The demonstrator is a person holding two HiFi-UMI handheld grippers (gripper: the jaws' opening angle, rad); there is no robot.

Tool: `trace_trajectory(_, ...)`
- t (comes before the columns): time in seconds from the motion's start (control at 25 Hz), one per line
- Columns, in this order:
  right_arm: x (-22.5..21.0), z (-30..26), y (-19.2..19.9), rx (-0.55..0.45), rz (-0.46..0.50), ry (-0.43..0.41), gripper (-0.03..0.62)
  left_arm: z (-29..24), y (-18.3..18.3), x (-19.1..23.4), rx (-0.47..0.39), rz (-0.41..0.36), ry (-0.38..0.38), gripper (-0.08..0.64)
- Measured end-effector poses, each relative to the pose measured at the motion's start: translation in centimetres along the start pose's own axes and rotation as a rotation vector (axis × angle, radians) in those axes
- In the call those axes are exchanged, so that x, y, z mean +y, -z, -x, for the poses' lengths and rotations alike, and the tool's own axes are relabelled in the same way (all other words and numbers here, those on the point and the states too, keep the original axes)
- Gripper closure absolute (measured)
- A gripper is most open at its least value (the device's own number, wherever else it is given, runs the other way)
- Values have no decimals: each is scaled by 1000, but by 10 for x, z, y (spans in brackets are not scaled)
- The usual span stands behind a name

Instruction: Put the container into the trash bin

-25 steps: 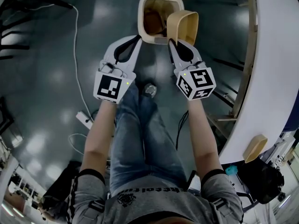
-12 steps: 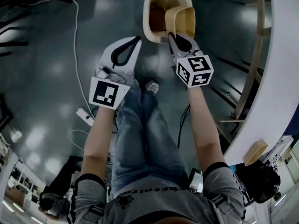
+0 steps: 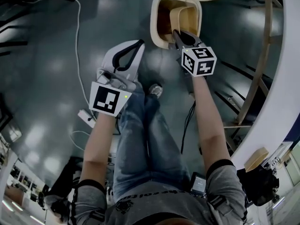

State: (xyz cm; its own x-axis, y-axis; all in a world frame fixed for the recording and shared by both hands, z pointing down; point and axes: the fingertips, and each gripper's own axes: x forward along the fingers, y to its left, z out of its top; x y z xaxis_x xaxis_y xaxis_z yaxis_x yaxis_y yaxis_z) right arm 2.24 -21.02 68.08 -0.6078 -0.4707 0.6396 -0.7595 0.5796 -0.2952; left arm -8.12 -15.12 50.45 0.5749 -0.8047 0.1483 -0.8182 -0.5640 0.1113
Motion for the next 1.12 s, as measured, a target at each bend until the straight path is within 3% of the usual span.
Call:
trace_trajectory(0.56, -24, -57, 36, 216, -31, 79, 578, -5, 12, 35, 42, 5, 29, 549)
trace_trajectory(1.12, -41, -91, 43, 259, -94, 129, 578, -8, 32, 59, 71, 19, 31, 549)
